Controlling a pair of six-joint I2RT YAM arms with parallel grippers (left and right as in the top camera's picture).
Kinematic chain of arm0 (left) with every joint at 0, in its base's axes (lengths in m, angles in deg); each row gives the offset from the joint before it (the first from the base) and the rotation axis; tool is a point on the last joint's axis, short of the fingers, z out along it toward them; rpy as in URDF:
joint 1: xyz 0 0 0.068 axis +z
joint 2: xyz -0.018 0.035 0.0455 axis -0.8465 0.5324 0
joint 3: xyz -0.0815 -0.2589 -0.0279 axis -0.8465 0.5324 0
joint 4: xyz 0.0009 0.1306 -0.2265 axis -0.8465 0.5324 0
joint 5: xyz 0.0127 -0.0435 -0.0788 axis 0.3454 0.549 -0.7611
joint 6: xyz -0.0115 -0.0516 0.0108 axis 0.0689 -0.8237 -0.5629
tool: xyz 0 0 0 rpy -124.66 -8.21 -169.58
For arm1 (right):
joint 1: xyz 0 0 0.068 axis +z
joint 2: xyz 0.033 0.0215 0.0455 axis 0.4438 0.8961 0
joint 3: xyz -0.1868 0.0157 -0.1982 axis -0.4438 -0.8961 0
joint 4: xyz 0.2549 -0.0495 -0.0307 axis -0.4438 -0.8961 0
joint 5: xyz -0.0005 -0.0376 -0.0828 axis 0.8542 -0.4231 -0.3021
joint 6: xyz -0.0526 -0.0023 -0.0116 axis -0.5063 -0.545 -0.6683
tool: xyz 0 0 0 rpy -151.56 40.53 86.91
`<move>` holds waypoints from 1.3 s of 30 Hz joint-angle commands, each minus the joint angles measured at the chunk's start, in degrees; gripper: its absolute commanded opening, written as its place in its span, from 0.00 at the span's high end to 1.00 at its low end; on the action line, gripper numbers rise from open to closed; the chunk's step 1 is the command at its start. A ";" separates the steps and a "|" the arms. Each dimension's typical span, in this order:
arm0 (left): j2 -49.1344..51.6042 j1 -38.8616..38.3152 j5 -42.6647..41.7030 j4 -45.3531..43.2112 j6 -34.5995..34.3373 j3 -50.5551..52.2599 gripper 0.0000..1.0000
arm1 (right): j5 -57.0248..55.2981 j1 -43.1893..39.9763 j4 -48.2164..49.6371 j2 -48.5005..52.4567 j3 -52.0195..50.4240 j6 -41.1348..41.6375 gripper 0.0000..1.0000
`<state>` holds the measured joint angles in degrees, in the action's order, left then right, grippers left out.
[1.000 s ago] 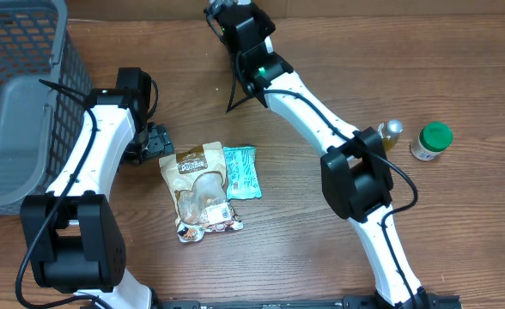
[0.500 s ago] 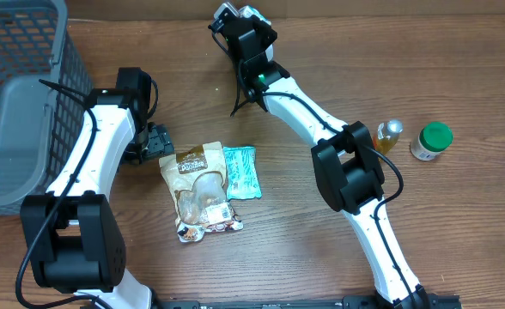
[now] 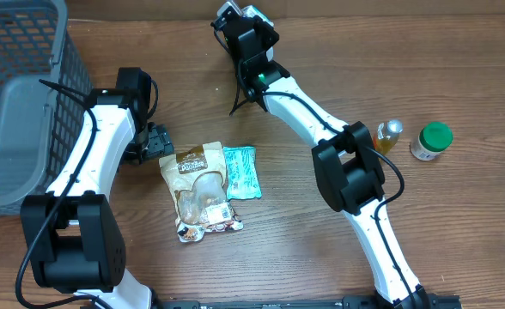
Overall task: Scan the item barcode
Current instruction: 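Carry the Kleenex pack back down and set it right of the wipes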
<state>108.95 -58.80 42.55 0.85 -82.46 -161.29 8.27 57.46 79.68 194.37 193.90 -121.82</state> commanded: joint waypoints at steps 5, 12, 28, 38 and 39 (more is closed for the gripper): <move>0.61 0.20 1.16 -0.07 -0.42 -0.02 0.00 | 2.49 -0.13 -14.71 -14.49 0.42 18.16 0.96; 0.61 0.20 1.16 -0.07 -0.42 -0.02 0.00 | 9.92 -0.46 -37.83 -22.80 0.42 38.03 0.96; 0.61 0.20 1.16 -0.07 -0.39 -0.02 0.01 | 32.24 -4.79 -77.13 -24.06 -5.84 61.51 0.96; 0.61 0.20 1.16 -0.07 -0.42 -0.02 0.01 | 32.15 -6.19 -75.14 -24.06 -22.95 62.95 0.96; 0.61 0.20 1.16 -0.07 -0.39 -0.02 0.00 | 32.02 -6.25 -74.60 -24.06 -23.91 63.28 0.96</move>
<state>108.95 -58.80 42.57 0.83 -82.46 -161.29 40.12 51.80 4.27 170.24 172.37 -60.12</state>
